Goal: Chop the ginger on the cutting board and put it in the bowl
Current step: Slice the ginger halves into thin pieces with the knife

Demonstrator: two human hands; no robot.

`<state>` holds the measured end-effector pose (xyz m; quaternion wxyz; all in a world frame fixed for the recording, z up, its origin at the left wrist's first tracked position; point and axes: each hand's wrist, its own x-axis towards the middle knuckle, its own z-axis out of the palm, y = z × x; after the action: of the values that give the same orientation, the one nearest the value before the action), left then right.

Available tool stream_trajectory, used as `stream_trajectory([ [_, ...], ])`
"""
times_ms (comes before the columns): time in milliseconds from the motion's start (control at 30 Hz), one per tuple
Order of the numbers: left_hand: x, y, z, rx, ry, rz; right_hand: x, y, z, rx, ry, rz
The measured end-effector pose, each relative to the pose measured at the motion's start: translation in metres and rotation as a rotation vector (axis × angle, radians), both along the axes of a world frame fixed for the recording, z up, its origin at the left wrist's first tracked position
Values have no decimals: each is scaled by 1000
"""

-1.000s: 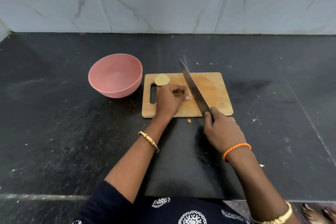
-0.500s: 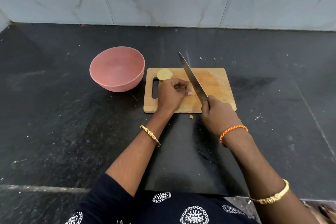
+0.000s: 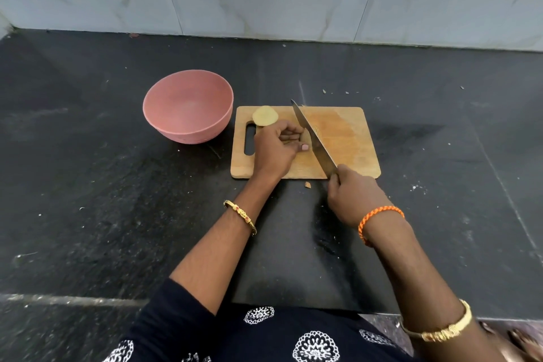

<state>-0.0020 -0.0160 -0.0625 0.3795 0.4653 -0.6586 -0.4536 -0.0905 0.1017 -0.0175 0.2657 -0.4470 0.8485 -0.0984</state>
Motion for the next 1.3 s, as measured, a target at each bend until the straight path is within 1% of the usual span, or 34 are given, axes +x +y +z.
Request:
stream_trajectory([
  [200, 2, 1, 2, 6, -8, -23, -1, 47, 4, -26, -69, -52],
  [300, 4, 4, 1, 23, 33, -46, -3, 67, 12, -41, -89, -68],
  [400, 4, 6, 1, 54, 69, -63, 3, 78, 18, -159, -73, -107],
  [467, 4, 6, 1, 61, 64, -69, 6, 75, 19, -247, -48, -123],
  [533, 4, 6, 1, 64, 58, -69, 7, 65, 15, -278, -27, -123],
  [733, 4, 5, 0, 64, 70, -63, 5, 39, 0, -219, 30, -103],
  [900, 4, 3, -1, 55, 67, -58, 3, 30, -7, -220, 48, -80],
  [1300, 2, -2, -4, 12, 28, -52, 0, 6, -4, -206, 28, -32],
])
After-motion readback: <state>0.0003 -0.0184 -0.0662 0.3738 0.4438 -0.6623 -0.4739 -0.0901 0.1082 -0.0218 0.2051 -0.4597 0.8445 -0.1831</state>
